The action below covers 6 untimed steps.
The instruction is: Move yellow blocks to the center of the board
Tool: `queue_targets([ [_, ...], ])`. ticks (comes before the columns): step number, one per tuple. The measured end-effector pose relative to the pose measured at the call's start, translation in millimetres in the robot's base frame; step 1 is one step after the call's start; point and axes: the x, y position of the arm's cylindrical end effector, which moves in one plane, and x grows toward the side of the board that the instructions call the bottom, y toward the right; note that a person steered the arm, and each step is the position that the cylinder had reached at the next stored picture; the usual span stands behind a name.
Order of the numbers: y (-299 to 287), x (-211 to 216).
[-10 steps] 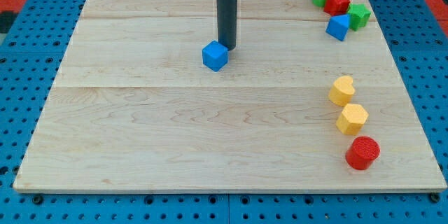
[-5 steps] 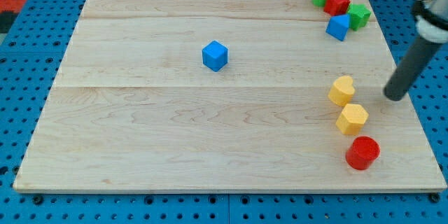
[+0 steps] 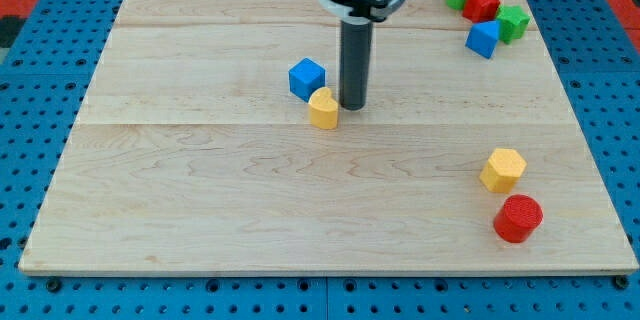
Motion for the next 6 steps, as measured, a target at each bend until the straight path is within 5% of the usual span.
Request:
queue_targets([
  [2,101.2,-3.2],
  [6,211.5,82.2],
])
